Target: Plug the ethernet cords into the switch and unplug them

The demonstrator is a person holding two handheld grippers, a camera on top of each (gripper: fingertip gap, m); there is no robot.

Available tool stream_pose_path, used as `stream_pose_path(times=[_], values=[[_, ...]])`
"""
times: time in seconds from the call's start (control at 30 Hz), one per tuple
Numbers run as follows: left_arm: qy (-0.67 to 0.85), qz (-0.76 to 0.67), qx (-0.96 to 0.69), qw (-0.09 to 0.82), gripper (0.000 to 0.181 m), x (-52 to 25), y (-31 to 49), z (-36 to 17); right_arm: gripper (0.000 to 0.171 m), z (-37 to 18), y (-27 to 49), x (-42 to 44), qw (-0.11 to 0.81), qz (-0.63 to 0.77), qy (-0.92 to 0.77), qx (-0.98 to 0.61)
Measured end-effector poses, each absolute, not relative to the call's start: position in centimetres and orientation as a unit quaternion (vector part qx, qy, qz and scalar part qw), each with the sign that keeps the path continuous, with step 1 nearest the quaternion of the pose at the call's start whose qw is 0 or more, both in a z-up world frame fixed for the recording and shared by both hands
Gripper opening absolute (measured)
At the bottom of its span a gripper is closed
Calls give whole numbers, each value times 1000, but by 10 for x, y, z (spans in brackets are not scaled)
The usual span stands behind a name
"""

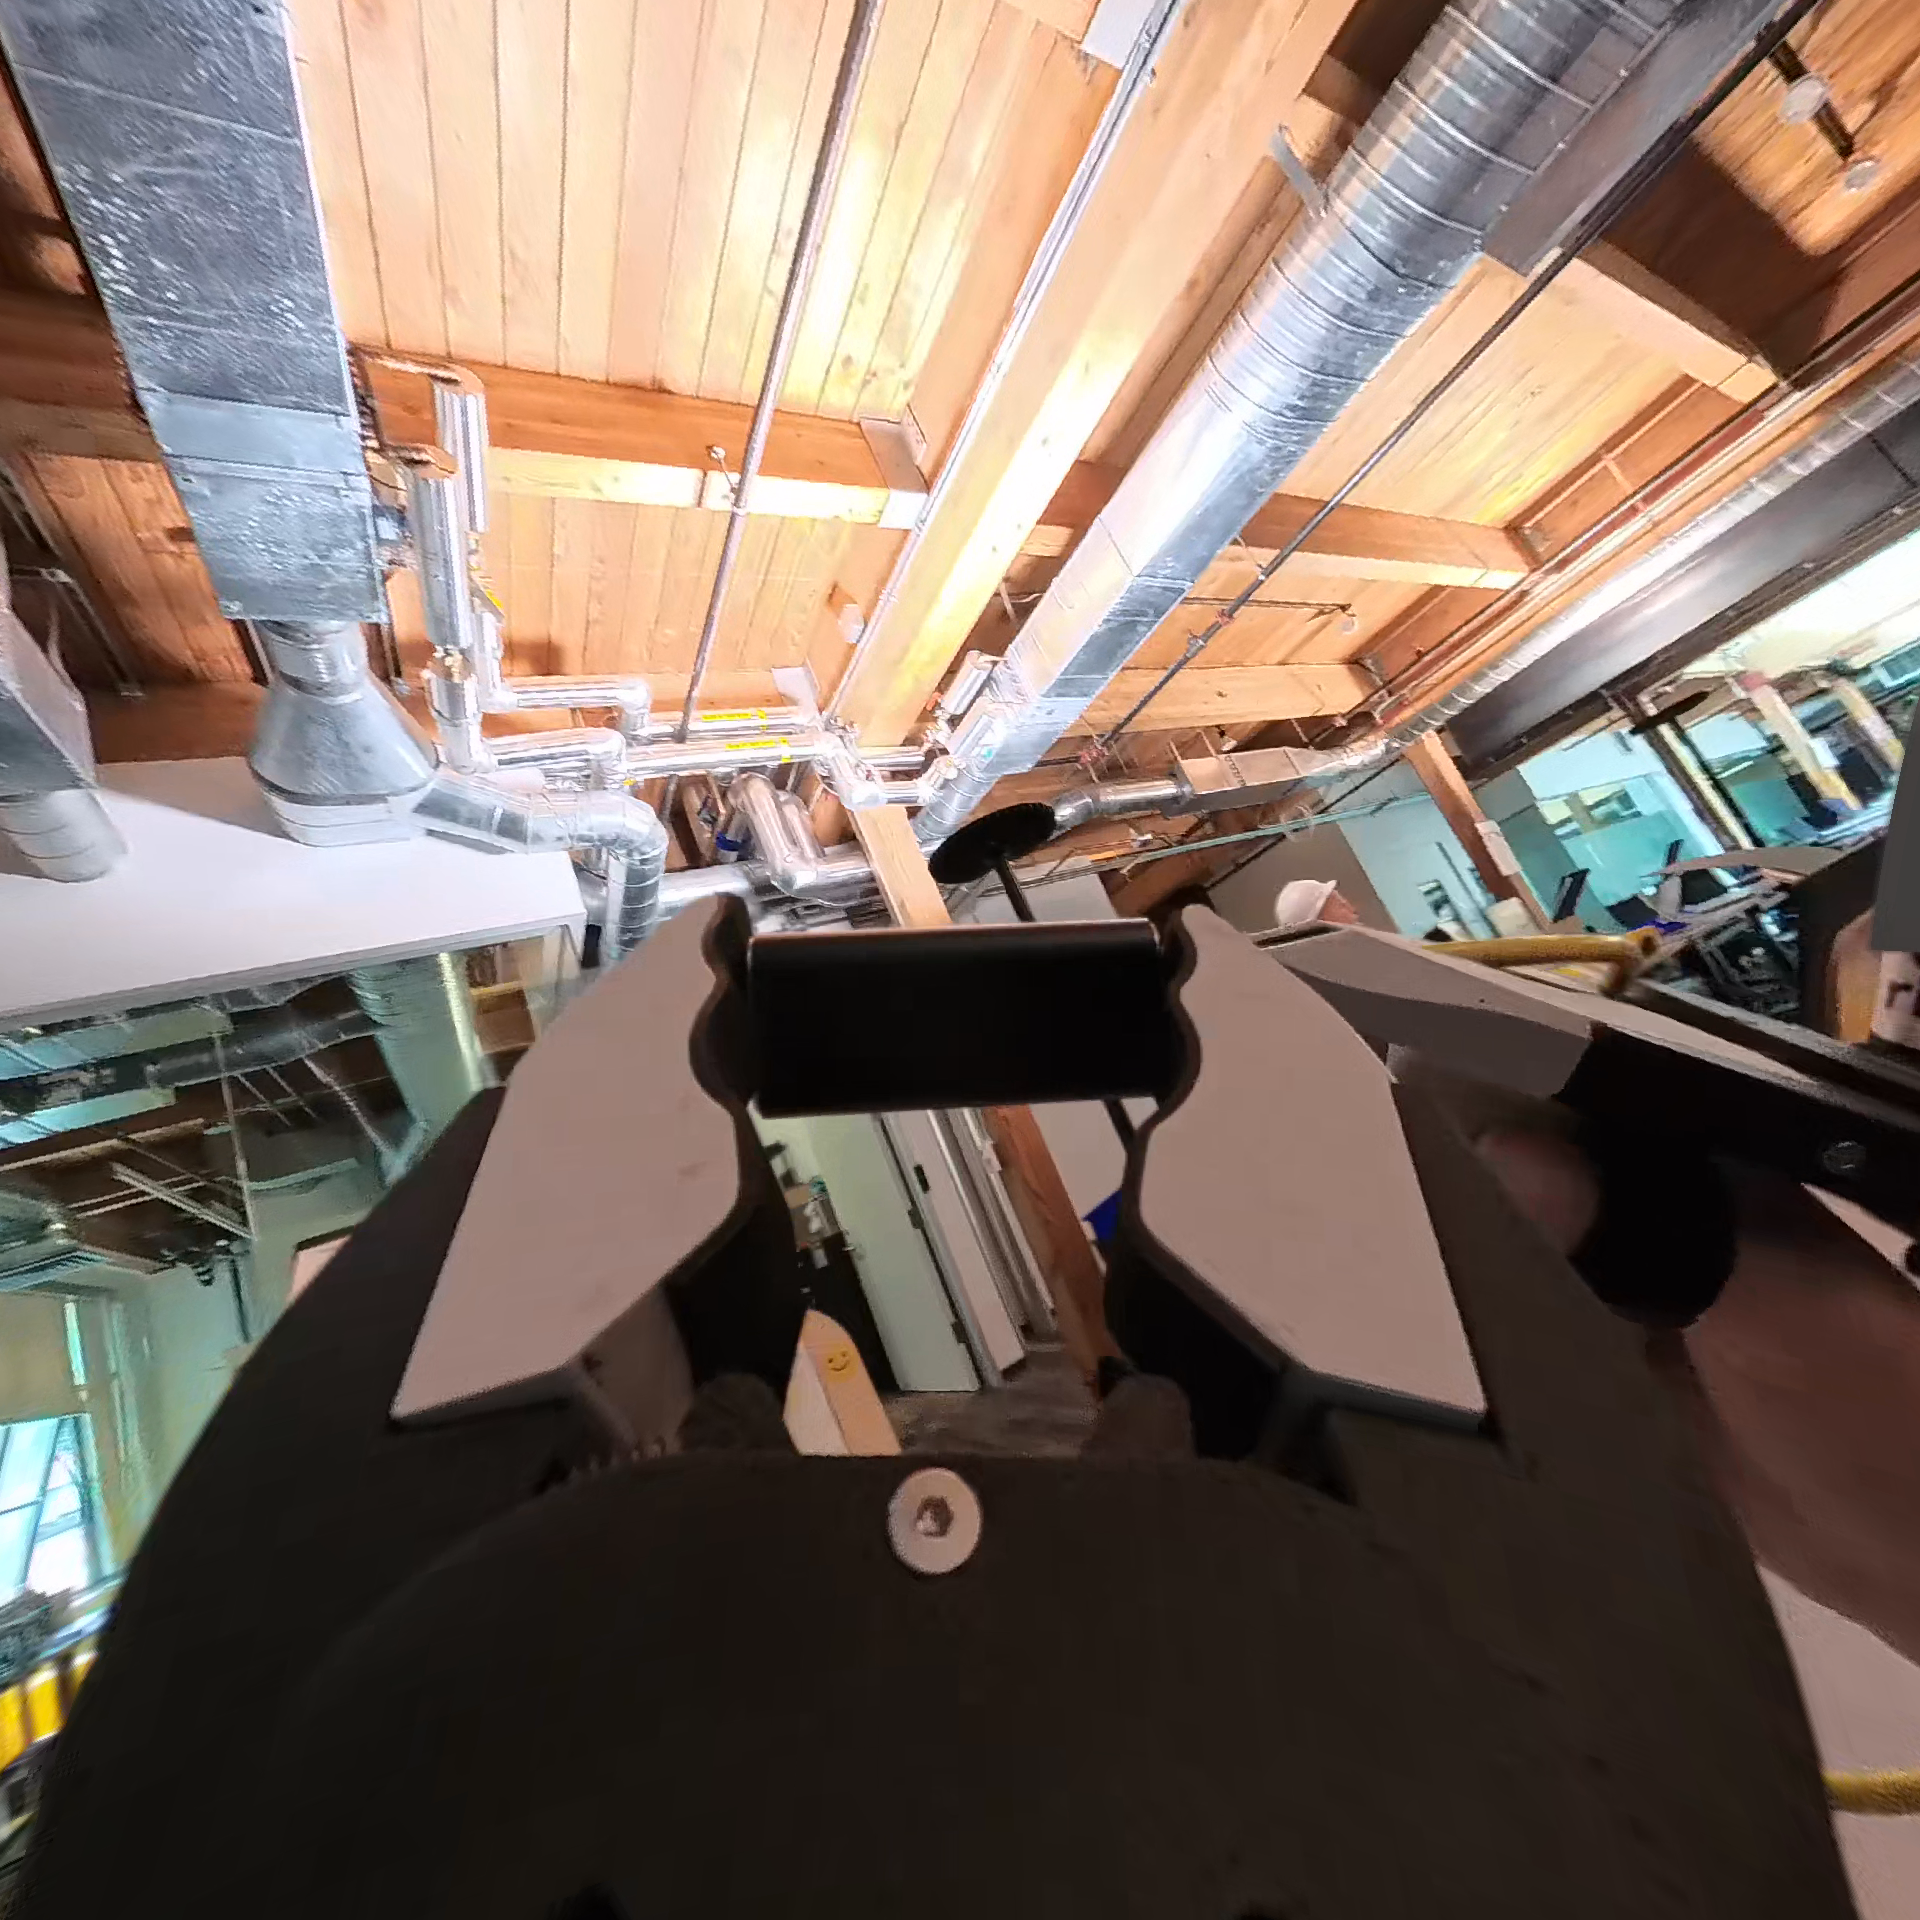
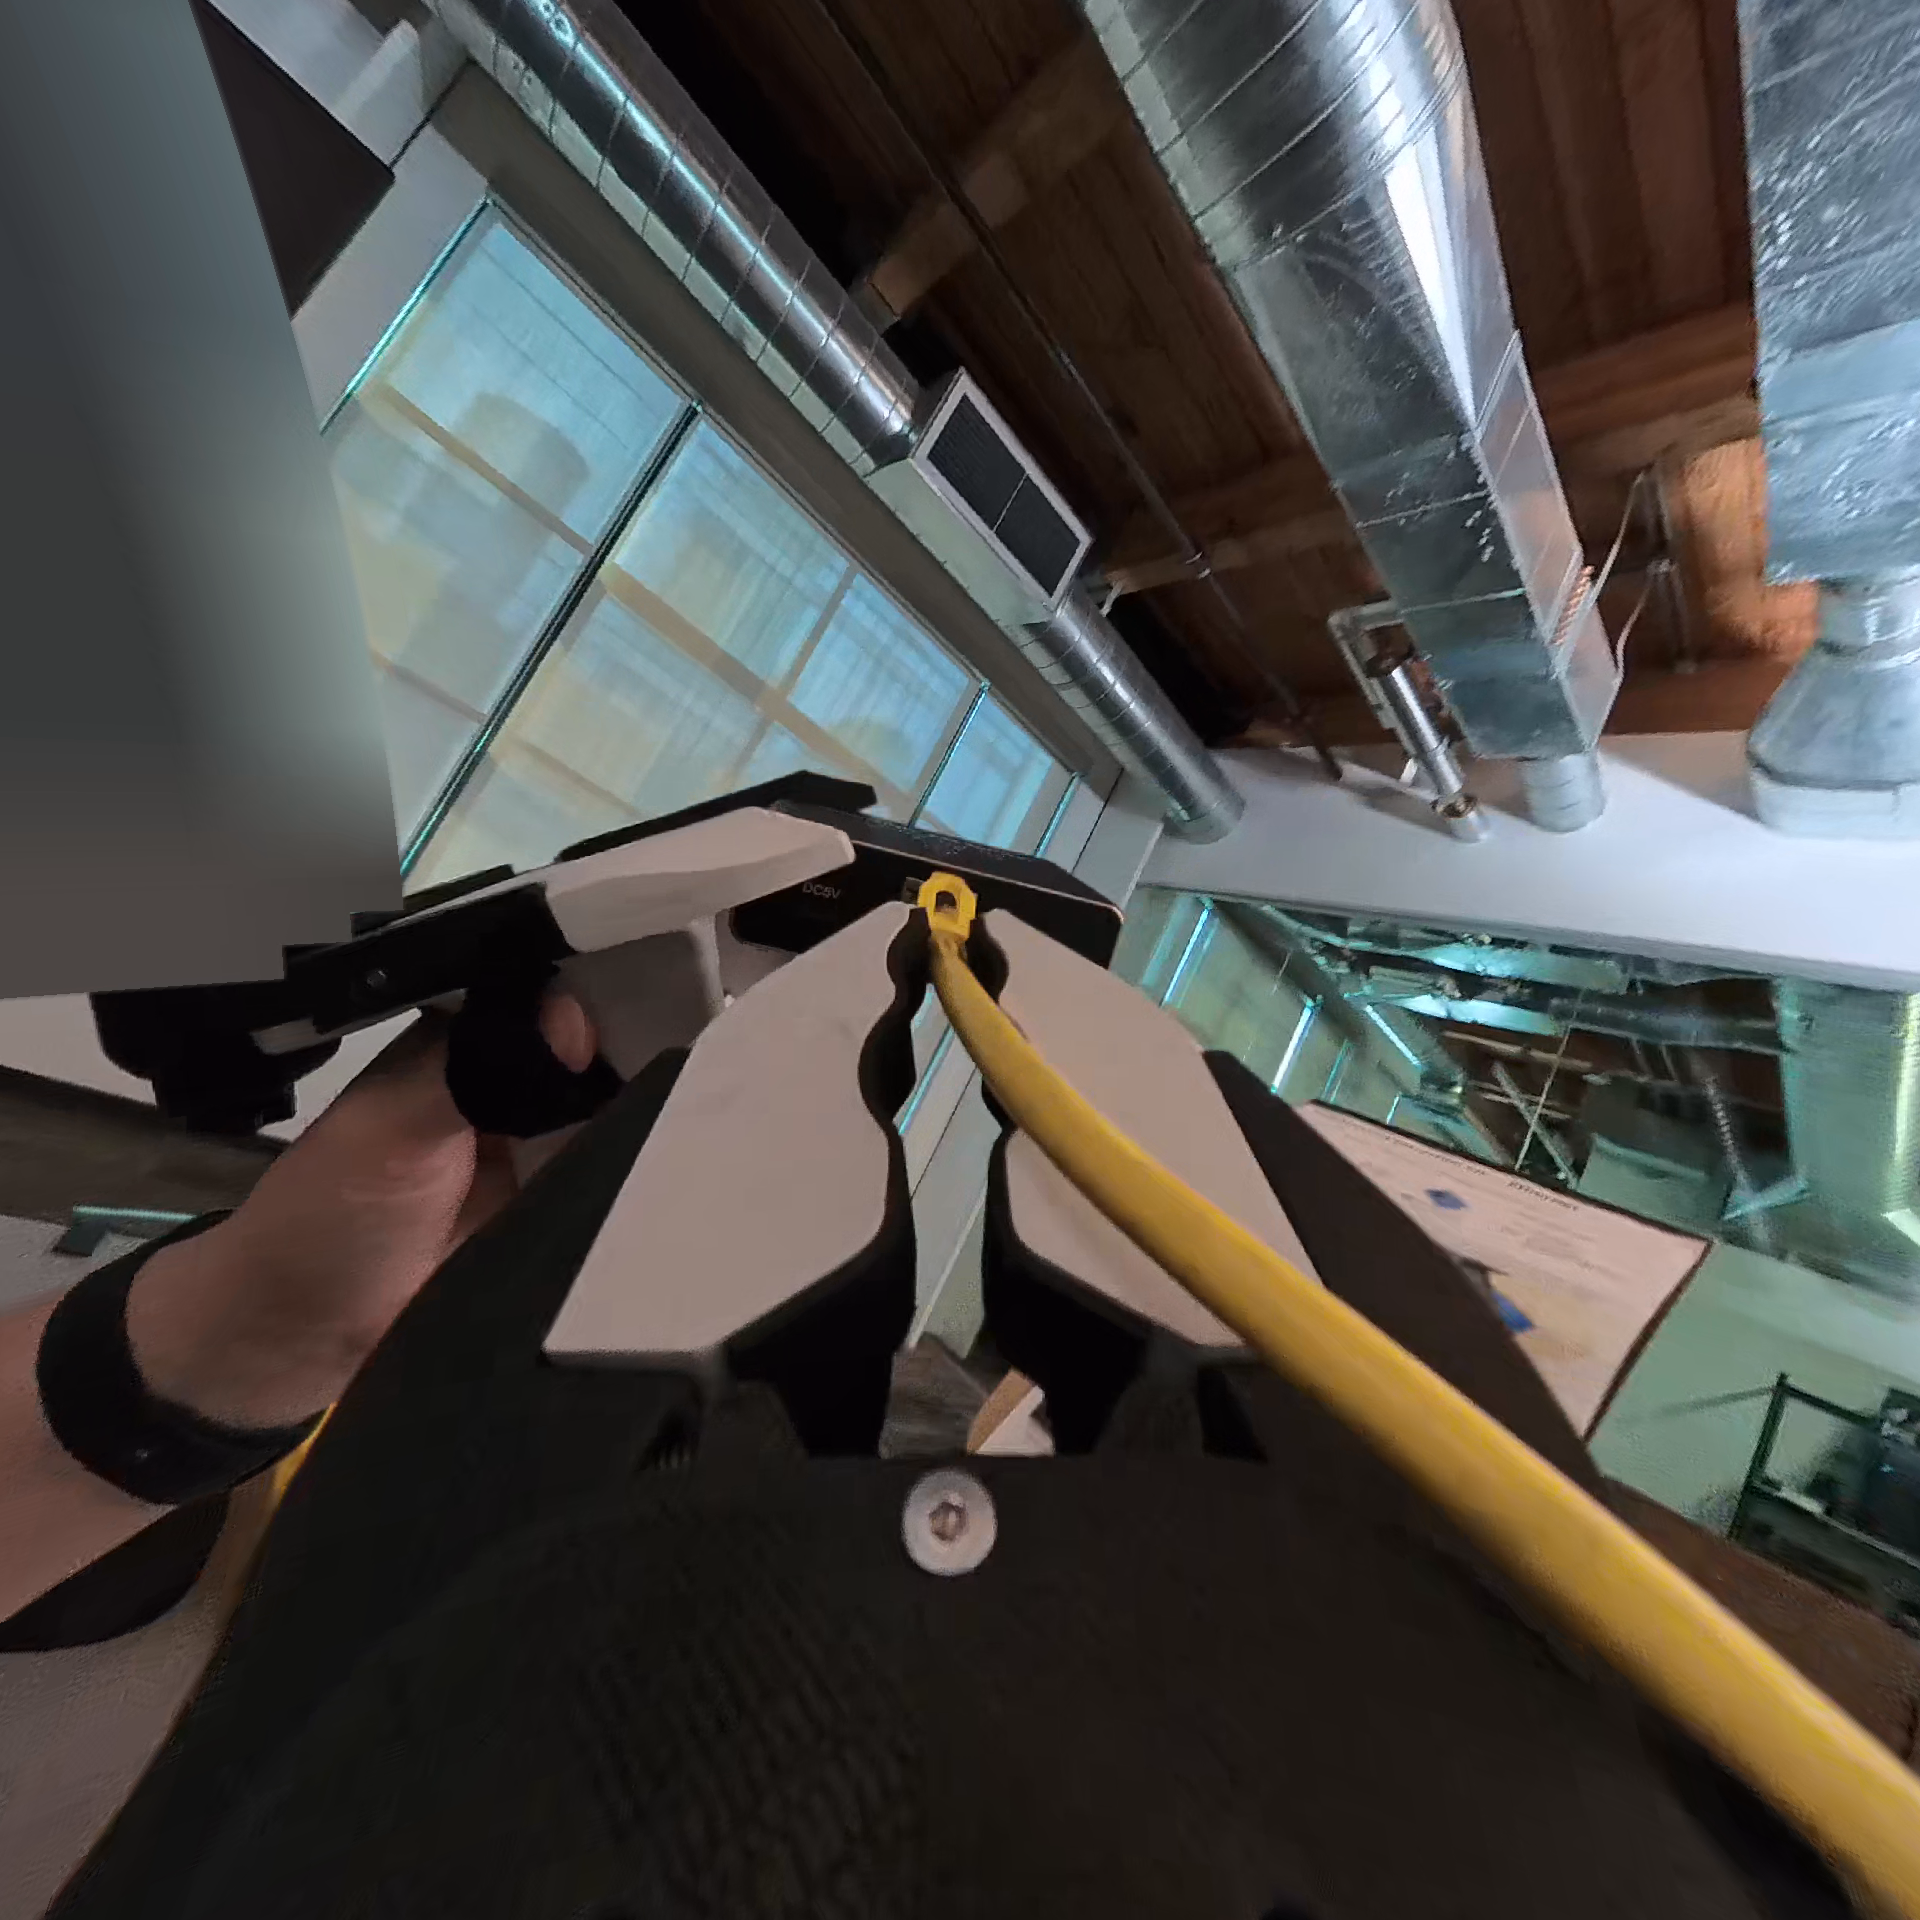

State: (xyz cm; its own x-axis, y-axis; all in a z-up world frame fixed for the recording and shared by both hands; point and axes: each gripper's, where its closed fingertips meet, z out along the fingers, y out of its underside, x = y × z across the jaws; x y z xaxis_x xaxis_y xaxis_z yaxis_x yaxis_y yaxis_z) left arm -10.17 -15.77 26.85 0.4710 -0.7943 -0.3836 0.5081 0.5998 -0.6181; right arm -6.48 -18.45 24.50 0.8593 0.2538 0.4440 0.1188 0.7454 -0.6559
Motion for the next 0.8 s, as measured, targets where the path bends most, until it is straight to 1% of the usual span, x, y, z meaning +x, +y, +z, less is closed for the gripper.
stream_pose_path(times=[0.03, 0.07, 0.1, 0.17, 0.2, 0.27, 0.33, 0.4, 0.47, 0.53, 0.67, 0.7, 0.77, 0.8], values=[[333, -388, -211, 833, 74, -103, -159, 267, 17, 246, -181, -64, 896, 39, -253, -363], [338, -387, -203, 834, 74, -104, -162, 265, 22, 244, -177, -66, 891, 41, -251, -375], [338, -380, -200, 837, 74, -103, -164, 262, 21, 242, -175, -68, 887, 47, -254, -382], [339, -365, -194, 845, 75, -102, -165, 257, 12, 239, -172, -73, 878, 69, -263, -393], [335, -364, -193, 847, 74, -103, -164, 256, 12, 237, -169, -74, 873, 81, -263, -403], [336, -369, -198, 844, 74, -104, -159, 253, 15, 234, -164, -75, 863, 90, -263, -421], [335, -372, -204, 841, 74, -105, -153, 251, 23, 232, -157, -72, 857, 93, -247, -442], [331, -371, -206, 843, 75, -108, -148, 248, 27, 230, -151, -72, 850, 107, -238, -459], [325, -361, -207, 849, 75, -111, -143, 244, 28, 225, -144, -74, 837, 126, -233, -478], [318, -361, -208, 852, 75, -114, -139, 241, 28, 221, -139, -77, 822, 170, -229, -493], [307, -362, -212, 854, 75, -119, -129, 244, 36, 210, -128, -86, 780, 267, -231, -517], [308, -369, -212, 851, 75, -120, -128, 244, 33, 209, -128, -87, 777, 282, -233, -513], [313, -373, -213, 847, 75, -120, -126, 243, 17, 209, -129, -89, 783, 278, -244, -500], [315, -371, -210, 848, 75, -119, -126, 242, 13, 208, -129, -90, 787, 267, -251, -496]])
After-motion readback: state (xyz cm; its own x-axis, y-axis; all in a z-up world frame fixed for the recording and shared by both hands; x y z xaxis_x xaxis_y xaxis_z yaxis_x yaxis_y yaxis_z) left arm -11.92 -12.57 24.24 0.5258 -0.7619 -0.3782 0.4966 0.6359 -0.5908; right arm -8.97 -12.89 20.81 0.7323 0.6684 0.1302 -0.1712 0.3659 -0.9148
